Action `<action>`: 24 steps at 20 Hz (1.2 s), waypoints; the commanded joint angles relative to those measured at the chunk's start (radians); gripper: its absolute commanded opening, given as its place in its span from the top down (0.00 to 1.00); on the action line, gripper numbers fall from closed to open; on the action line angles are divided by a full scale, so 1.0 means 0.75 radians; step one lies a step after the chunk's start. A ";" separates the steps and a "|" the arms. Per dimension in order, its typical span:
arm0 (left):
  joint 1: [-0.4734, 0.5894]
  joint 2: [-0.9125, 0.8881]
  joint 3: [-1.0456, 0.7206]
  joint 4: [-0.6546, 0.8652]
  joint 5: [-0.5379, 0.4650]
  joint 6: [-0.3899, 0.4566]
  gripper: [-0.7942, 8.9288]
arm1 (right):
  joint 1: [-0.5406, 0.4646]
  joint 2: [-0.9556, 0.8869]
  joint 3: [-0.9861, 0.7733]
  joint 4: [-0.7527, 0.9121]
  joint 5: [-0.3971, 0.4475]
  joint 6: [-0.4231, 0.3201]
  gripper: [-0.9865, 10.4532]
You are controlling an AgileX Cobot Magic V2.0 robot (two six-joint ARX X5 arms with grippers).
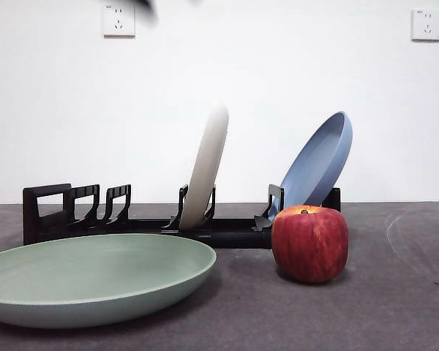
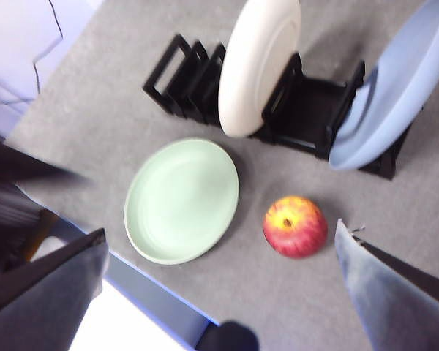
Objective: Take the green plate from the plate rack,put the plate on the table,take the apple from the table,put the apple in the plate
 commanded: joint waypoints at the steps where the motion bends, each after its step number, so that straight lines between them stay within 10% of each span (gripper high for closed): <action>1: -0.002 -0.113 0.174 -0.142 -0.037 0.049 0.65 | 0.020 0.034 0.004 -0.023 0.005 -0.035 0.39; 15: -0.002 -0.257 0.823 -0.840 -0.429 0.091 0.65 | 0.571 0.450 -0.001 0.029 0.671 0.024 0.39; 24: -0.002 -0.274 0.823 -0.840 -0.430 0.102 0.65 | 0.613 0.499 -0.249 0.348 0.725 0.083 0.39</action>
